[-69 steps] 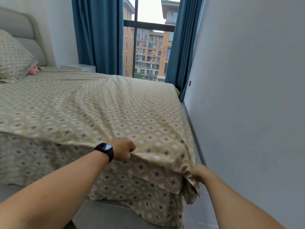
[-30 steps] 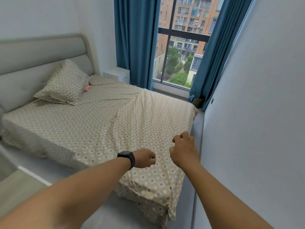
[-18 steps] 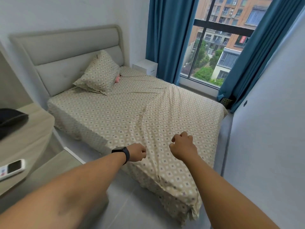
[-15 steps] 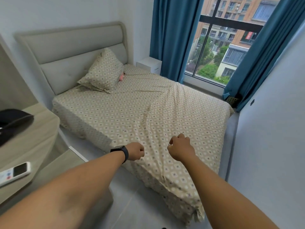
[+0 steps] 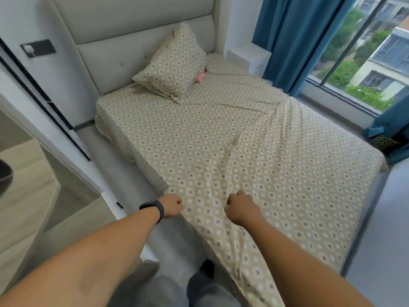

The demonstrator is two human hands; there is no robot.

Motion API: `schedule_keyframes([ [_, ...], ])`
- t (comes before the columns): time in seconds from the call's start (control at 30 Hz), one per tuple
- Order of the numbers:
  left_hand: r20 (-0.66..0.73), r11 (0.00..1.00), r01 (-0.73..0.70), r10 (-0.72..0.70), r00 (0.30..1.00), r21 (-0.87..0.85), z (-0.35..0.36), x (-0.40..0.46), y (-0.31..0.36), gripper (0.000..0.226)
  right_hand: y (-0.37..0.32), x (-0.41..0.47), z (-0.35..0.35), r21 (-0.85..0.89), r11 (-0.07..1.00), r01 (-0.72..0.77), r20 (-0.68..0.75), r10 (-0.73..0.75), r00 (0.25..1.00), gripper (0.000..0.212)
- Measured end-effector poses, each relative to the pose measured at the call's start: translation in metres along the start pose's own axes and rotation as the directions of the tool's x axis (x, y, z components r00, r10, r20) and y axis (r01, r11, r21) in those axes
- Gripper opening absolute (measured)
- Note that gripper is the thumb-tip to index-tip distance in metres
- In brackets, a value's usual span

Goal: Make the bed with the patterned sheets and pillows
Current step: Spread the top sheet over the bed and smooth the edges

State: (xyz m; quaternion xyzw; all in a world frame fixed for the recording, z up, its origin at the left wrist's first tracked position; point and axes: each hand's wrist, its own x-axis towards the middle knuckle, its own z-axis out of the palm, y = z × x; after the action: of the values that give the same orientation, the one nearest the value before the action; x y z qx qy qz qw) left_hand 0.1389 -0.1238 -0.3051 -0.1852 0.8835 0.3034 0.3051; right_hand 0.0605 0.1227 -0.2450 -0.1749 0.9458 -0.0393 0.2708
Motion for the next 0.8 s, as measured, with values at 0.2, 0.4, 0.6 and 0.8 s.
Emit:
schedule_keyframes([
  [0.2,-0.033,0.986,0.074,-0.08,0.996,-0.151,-0.017,0.099,-0.019,0.027,-0.024,0.117,-0.004,0.021,1.0,0.018,0.049,-0.019,0.999,0.031],
  [0.4,0.043,0.979,0.175,-0.172,0.984,-0.1,-0.001,0.238,-0.059,0.018,-0.037,0.246,0.045,0.113,0.993,-0.043,0.025,0.041,0.999,0.028],
  [0.6,0.006,0.96,0.277,-0.277,0.961,-0.034,0.045,0.339,-0.109,0.065,-0.052,0.329,0.118,0.247,0.965,-0.089,0.078,0.072,0.994,0.028],
  [0.8,-0.083,0.956,0.292,-0.289,0.954,0.024,0.083,0.405,-0.13,0.022,-0.039,0.367,0.158,0.325,0.931,-0.167,0.092,0.144,0.985,0.026],
])
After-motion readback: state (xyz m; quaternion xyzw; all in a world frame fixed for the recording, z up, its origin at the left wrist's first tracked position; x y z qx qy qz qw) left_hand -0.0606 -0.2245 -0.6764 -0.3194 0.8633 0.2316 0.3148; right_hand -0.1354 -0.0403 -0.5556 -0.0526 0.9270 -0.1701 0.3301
